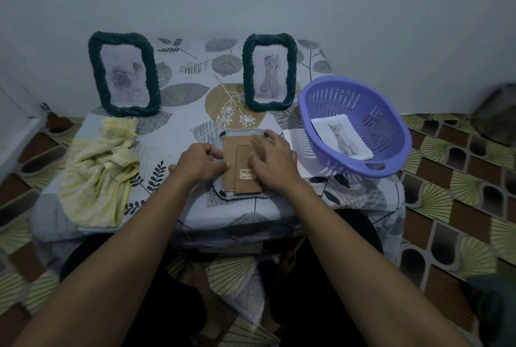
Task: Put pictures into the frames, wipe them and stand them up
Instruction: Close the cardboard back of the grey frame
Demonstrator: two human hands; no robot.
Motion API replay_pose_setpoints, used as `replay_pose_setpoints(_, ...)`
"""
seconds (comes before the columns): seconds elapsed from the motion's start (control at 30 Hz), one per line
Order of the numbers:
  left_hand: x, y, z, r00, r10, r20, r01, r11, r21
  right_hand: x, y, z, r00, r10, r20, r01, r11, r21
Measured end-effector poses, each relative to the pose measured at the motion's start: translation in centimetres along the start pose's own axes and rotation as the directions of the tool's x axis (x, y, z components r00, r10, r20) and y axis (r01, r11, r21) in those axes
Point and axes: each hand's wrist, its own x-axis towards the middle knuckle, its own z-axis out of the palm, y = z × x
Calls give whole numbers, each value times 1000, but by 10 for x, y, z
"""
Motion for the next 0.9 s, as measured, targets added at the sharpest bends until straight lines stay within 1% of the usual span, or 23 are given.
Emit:
replay_pose_setpoints(0.1,5,-1,-2,1000,-8,26,8,1000,-19,4,0,6,997,-12,79,19,996,-85)
replay_pose_setpoints(0.17,8,-2,-3,999,-2,37,3,1000,-30,7,2,11,993,-2,119,24,983,-182)
replay_pose_setpoints(0.23,11,-2,-6,998,14,62,-11,999,-47,8,3,15,990,3,138,33,964,-264)
replay_pose_setpoints(0.33,18,-2,-9,993,48,104,-43,998,-54,10,4,17,992,1,125,37,953,-300)
replay_pose_setpoints(0.37,21,-2,-9,995,66,81,-61,996,-62,10,4,18,993,-3,120,40,952,-303)
replay_pose_setpoints(0.43,26,1,-8,993,117,-25,-119,989,-88,10,4,19,994,-8,109,42,949,-312)
replay_pose_setpoints(0.5,30,7,-6,977,162,-141,-173,983,-63,10,5,20,995,-8,99,39,948,-316)
replay_pose_setpoints(0.53,32,11,-5,969,179,-172,-187,982,-31,10,5,20,995,-7,98,38,949,-314)
replay_pose_setpoints(0.63,38,17,0,954,219,-204,-217,976,36,11,5,21,996,-13,93,42,949,-314)
replay_pose_setpoints(0.77,42,16,4,934,249,-255,-242,968,61,11,4,22,996,-13,84,38,948,-316)
replay_pose_setpoints(0.83,44,16,6,930,244,-275,-237,970,61,11,5,22,997,-15,80,39,949,-312)
replay_pose_setpoints(0.9,47,17,5,941,202,-270,-207,978,9,11,5,22,997,-19,79,43,949,-313)
